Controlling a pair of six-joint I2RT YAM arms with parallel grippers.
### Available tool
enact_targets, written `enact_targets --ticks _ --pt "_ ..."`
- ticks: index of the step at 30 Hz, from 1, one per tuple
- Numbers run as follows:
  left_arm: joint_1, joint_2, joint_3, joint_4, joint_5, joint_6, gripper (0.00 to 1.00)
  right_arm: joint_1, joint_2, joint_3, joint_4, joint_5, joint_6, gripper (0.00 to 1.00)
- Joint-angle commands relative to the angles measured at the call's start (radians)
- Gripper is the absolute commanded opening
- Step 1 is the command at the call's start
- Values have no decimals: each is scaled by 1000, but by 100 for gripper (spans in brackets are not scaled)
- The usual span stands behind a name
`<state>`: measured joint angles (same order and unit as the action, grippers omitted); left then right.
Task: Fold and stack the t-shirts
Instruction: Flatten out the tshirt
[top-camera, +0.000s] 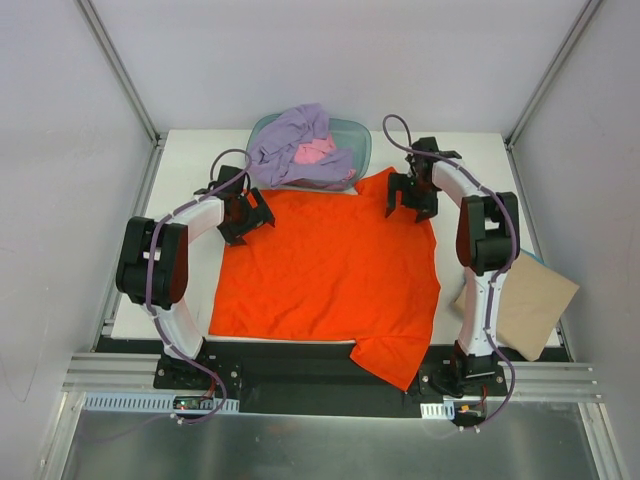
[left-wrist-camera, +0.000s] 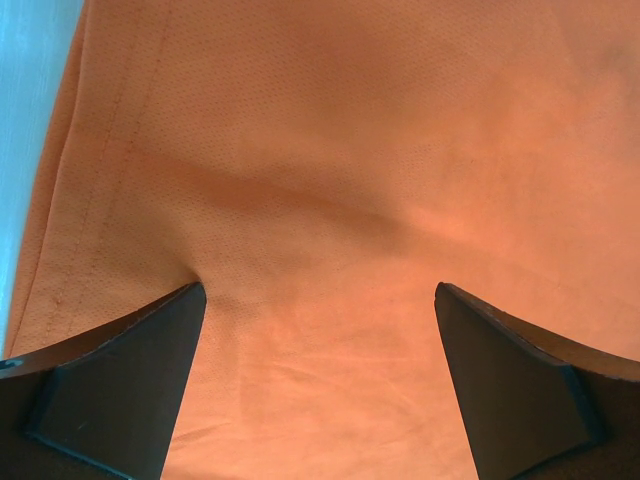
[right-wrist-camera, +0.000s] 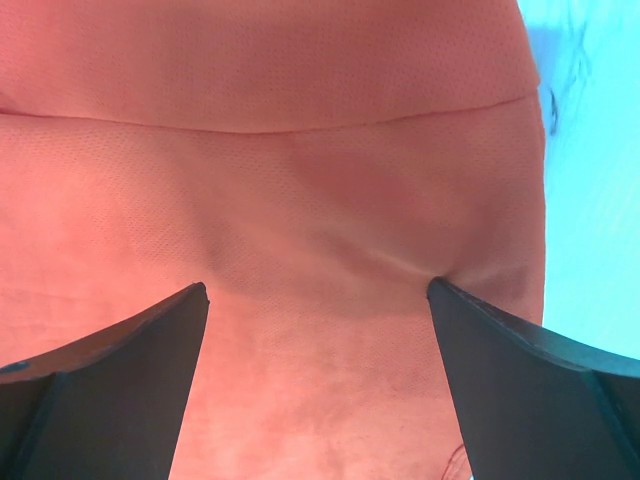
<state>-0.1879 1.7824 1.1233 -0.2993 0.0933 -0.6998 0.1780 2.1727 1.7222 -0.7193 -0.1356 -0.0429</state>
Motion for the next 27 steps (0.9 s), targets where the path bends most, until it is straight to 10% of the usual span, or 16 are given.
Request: enact_targets --ticks 1,13,27 --pt "11 5 26 0 -3 -17 99 -6 24 60 -49 -25 -40 97" --pt "11 -421 -170 -61 -88 6 99 0 -218 -55 -57 13 -78 97" --pt "16 -837 -470 -687 -345 -386 86 12 -735 -536 167 19 41 97"
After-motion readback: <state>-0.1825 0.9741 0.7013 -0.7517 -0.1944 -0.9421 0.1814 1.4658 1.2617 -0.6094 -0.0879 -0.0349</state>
